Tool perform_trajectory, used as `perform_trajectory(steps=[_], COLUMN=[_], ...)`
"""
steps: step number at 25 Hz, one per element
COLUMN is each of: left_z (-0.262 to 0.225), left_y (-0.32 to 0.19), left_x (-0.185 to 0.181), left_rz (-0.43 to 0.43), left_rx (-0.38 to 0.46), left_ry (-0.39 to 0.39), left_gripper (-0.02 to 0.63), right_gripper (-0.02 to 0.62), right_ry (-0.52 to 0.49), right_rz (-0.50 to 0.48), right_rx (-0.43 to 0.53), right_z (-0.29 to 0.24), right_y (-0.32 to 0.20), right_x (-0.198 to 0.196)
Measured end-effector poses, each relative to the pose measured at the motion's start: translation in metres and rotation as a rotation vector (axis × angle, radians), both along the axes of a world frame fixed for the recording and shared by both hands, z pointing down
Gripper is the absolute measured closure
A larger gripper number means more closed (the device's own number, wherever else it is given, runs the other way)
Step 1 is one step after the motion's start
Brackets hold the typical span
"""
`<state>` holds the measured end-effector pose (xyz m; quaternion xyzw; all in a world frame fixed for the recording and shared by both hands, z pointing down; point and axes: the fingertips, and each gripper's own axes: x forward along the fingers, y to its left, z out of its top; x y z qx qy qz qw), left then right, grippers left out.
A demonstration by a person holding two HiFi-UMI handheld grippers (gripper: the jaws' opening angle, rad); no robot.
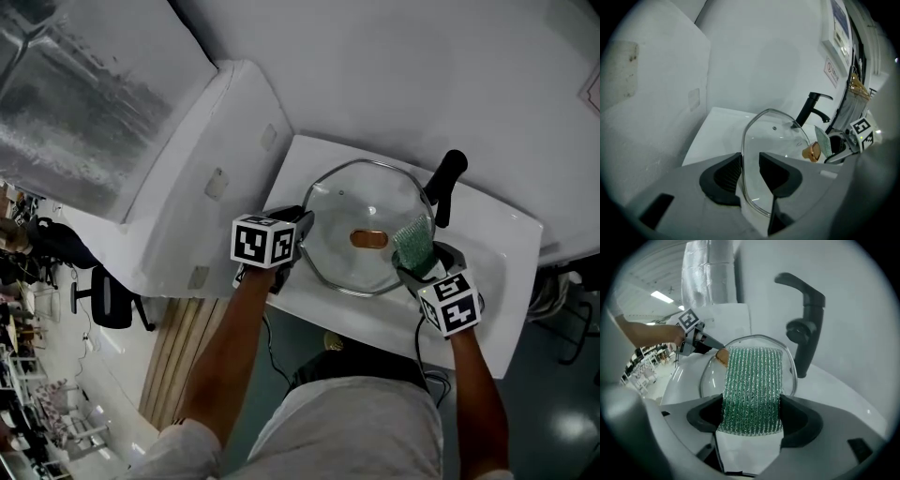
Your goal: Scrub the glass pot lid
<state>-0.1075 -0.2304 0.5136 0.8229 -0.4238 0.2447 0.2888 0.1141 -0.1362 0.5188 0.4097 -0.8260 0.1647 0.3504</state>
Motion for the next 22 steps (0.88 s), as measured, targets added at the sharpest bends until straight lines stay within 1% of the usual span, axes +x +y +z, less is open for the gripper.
perform_trajectory(steps=[3,8,11,14,17,19,22], left_z=[0.001,-0.001,-0.001,0.000,0.000,0.000,-0.001], left_y=[0.001,0.001,0.001,0.000,0.000,0.000,0.000], left_x=[-0.001,-0.001,-0.002,-0.002,-0.001,-0.001,-0.002], left_rz=[-0.008,-0.021,-0.030,-0.035,-0.041,-0.044,-0.043], left_rx=[0.003,0.007,0.007,0.007,0.008,0.008,0.007], left_ry=[0.001,0.007,0.007,0.008,0.009,0.011,0.013], left_gripper=[0.474,0.474,0.474,0.474,0.474,0.474,0.474], right_gripper=[0.247,0.247,0.247,0.247,0.247,0.247,0.247], right_ry=[0.144,0.459,0.601,0.699,0.777,0.819,0.858], right_rz=[-0.117,-0.328,-0.453,-0.559,-0.639,-0.676,-0.703], right_rx=[0.067,0.220,0.261,0.261,0.254,0.246,0.225], right_z=[-0.015,-0.029,-0.021,-0.006,0.009,0.018,0.030], right_y=[0.015,0.036,0.046,0.053,0.056,0.057,0.057], right_x=[-0.016,-0.036,-0.051,-0.065,-0.075,-0.079,-0.085])
